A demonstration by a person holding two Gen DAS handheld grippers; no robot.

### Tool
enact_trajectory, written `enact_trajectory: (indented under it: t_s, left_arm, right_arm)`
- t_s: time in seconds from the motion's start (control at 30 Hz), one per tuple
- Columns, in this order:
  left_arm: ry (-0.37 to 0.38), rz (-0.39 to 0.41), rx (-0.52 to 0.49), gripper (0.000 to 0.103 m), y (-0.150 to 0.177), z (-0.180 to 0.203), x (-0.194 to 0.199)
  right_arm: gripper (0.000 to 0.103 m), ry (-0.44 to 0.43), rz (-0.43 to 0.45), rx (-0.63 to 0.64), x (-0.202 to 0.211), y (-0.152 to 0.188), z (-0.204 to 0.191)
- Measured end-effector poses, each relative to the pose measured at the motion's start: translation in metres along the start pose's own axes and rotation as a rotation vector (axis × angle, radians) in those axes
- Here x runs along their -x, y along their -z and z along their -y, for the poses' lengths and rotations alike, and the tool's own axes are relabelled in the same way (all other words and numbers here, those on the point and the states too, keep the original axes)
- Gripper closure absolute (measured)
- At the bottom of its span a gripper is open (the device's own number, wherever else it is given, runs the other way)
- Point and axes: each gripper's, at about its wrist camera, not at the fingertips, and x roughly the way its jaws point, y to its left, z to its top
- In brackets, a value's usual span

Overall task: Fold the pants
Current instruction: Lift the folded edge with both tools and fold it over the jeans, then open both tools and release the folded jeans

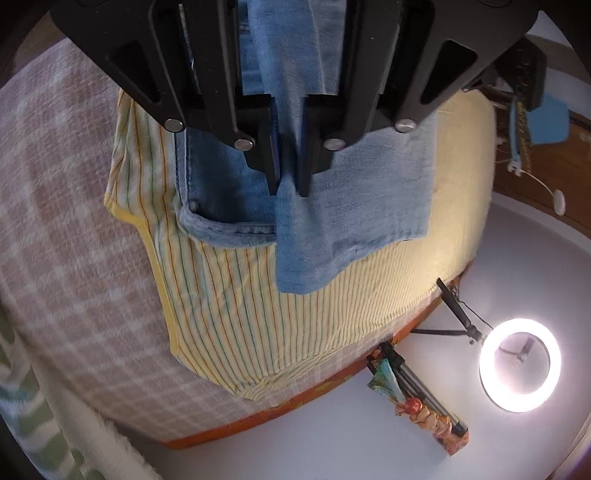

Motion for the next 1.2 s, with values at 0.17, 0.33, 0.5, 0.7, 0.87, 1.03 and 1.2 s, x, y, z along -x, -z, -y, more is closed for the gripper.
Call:
enact_trajectory:
  t_s: [0.17,0.33,0.5,0.7,0.87,1.03,1.2]
  left_arm:
    - [0.01,-0.007,-0.007,0.075,-0.001,0.003,-0.008]
    - [0.016,-0.01,-0.007,0.075,-0.002,0.004,-0.01]
    - [0.016,-0.009,-0.004,0.075,-0.003,0.003,-0.007]
    - [0.008,-0.011,-0.007,0.075,-0.002,0.005,-0.009]
    - [-0.008,-0.015,-0.023,0.075,-0.004,0.01,-0.01]
    - [-0.023,-0.018,-0.037,0.075,-0.004,0.014,-0.011]
    - [-0.034,-0.019,-0.053,0.075,-0.003,0.016,-0.01]
  right_arm:
    - [0.074,-0.079,-0.033,0.005,0.016,0.026,0.007]
    - [0.073,-0.102,-0.09,0.042,0.019,0.054,0.006]
    - [0.072,-0.124,-0.136,0.054,0.016,0.069,0.007]
    - [0.087,-0.068,-0.123,0.093,0.024,0.079,-0.003]
    - [0.095,0.157,-0.097,0.273,0.027,0.084,-0.035]
    - [0.095,0.27,-0.103,0.37,0.019,0.088,-0.045]
    - [0.095,0.302,-0.134,0.371,0.002,0.092,-0.04]
